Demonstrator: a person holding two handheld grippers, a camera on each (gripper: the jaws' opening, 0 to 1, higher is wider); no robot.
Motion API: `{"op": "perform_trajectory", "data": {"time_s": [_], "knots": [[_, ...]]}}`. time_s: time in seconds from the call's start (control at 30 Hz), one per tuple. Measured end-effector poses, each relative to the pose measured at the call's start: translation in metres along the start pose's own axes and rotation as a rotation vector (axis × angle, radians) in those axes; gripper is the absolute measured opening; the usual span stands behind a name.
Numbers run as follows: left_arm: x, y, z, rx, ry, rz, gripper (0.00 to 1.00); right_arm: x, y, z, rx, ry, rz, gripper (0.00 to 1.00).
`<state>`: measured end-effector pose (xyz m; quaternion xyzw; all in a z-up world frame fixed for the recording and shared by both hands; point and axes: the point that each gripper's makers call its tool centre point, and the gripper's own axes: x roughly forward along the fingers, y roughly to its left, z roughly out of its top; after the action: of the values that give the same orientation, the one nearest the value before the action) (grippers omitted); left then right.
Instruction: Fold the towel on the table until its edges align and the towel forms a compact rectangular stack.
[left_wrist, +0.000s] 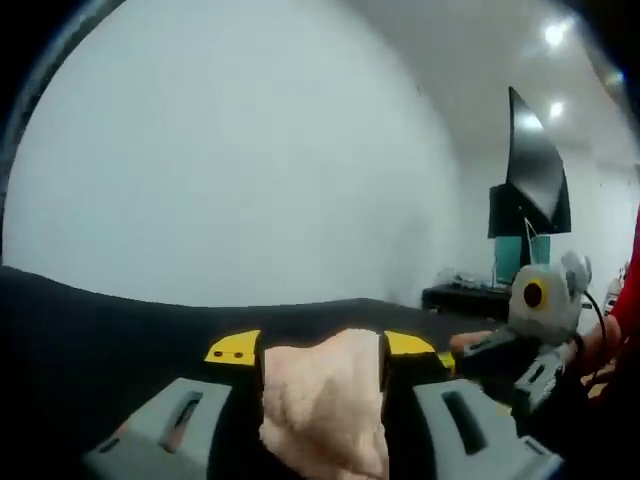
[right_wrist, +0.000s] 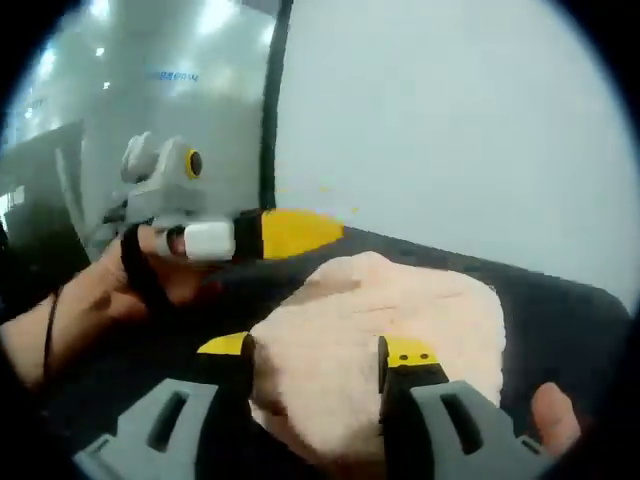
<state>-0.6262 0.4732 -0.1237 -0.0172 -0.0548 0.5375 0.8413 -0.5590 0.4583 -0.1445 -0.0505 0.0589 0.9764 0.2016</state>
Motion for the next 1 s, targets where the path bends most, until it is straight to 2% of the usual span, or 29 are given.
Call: {"op": "perform_trajectory", "data": {"time_s": [0.03,0.07,0.1,0.13,0.17,0.2,0.23,0.27,0.3,0.33,0.37,0.4,0.43,0.47,0.5,0.53,0.57,0.63,0.67,0.73,0.8,0.83,0.9,0.93,1.0], "knots": [[0.001,-0.008,0.002,0.023,-0.008,-0.041,0.46,-0.007,-0.025,0.013,0.002,-0.040,-0.036,0.53],[0.003,-0.019,0.004,0.041,-0.015,-0.085,0.47,-0.006,-0.050,0.018,-0.061,-0.037,-0.014,0.51],[0.005,-0.028,0.002,0.041,-0.011,-0.123,0.47,-0.004,-0.055,0.021,-0.067,-0.053,0.030,0.50],[0.008,-0.035,-0.004,0.091,0.024,-0.144,0.47,0.002,-0.064,0.016,-0.002,-0.034,0.096,0.50],[0.010,-0.035,-0.008,0.142,0.043,-0.142,0.47,0.004,-0.056,0.006,0.036,0.023,0.217,0.48],[0.011,-0.039,-0.015,0.183,0.068,-0.165,0.46,0.006,-0.051,0.007,0.061,0.003,0.289,0.48],[0.014,-0.045,-0.026,0.162,0.105,-0.199,0.45,0.007,-0.043,0.016,0.073,-0.077,0.380,0.48],[0.015,-0.045,-0.031,0.160,0.123,-0.204,0.44,0.010,-0.039,0.011,0.046,-0.073,0.456,0.49],[0.016,-0.045,-0.042,0.163,0.166,-0.216,0.44,0.015,-0.041,0.002,0.029,-0.031,0.466,0.49],[0.016,-0.045,-0.056,0.161,0.220,-0.221,0.45,0.018,-0.044,-0.007,-0.045,-0.008,0.428,0.52],[0.016,-0.041,-0.069,0.167,0.276,-0.207,0.46,0.023,-0.047,-0.008,-0.077,-0.028,0.420,0.53],[0.016,-0.033,-0.081,0.128,0.325,-0.169,0.47,0.028,-0.046,-0.013,-0.030,0.001,0.402,0.51],[0.017,-0.032,-0.082,0.071,0.318,-0.142,0.47,0.032,-0.047,-0.030,0.012,0.106,0.382,0.49],[0.016,-0.033,-0.077,0.037,0.306,-0.139,0.46,0.034,-0.049,-0.046,-0.019,0.175,0.356,0.47],[0.015,-0.028,-0.074,0.059,0.306,-0.145,0.46,0.035,-0.054,-0.056,-0.099,0.196,0.330,0.45],[0.015,-0.026,-0.076,0.053,0.310,-0.140,0.46,0.037,-0.048,-0.046,-0.026,0.153,0.356,0.45],[0.013,-0.029,-0.074,0.050,0.303,-0.139,0.46,0.037,-0.048,-0.045,0.008,0.156,0.358,0.45],[0.011,-0.034,-0.071,0.058,0.300,-0.146,0.47,0.032,-0.047,-0.041,-0.037,0.137,0.377,0.47],[0.010,-0.032,-0.068,0.059,0.288,-0.153,0.48,0.031,-0.049,-0.039,-0.031,0.139,0.381,0.47],[0.006,-0.039,-0.055,0.048,0.240,-0.169,0.51,0.025,-0.055,-0.029,0.042,0.154,0.356,0.46],[0.015,-0.039,-0.041,0.028,0.171,-0.194,0.52,0.026,-0.051,-0.013,0.098,0.093,0.374,0.45],[0.015,-0.040,-0.036,0.002,0.147,-0.194,0.52,0.027,-0.051,-0.012,0.094,0.097,0.368,0.46],[0.018,-0.032,-0.033,-0.021,0.124,-0.168,0.50,0.038,-0.058,-0.006,0.083,0.073,0.329,0.47],[0.022,-0.023,-0.036,-0.070,0.132,-0.121,0.48,0.043,-0.059,-0.004,0.086,0.072,0.308,0.47],[0.023,-0.006,-0.056,-0.128,0.209,-0.042,0.46,0.052,-0.064,-0.016,0.138,0.131,0.253,0.46]]}}
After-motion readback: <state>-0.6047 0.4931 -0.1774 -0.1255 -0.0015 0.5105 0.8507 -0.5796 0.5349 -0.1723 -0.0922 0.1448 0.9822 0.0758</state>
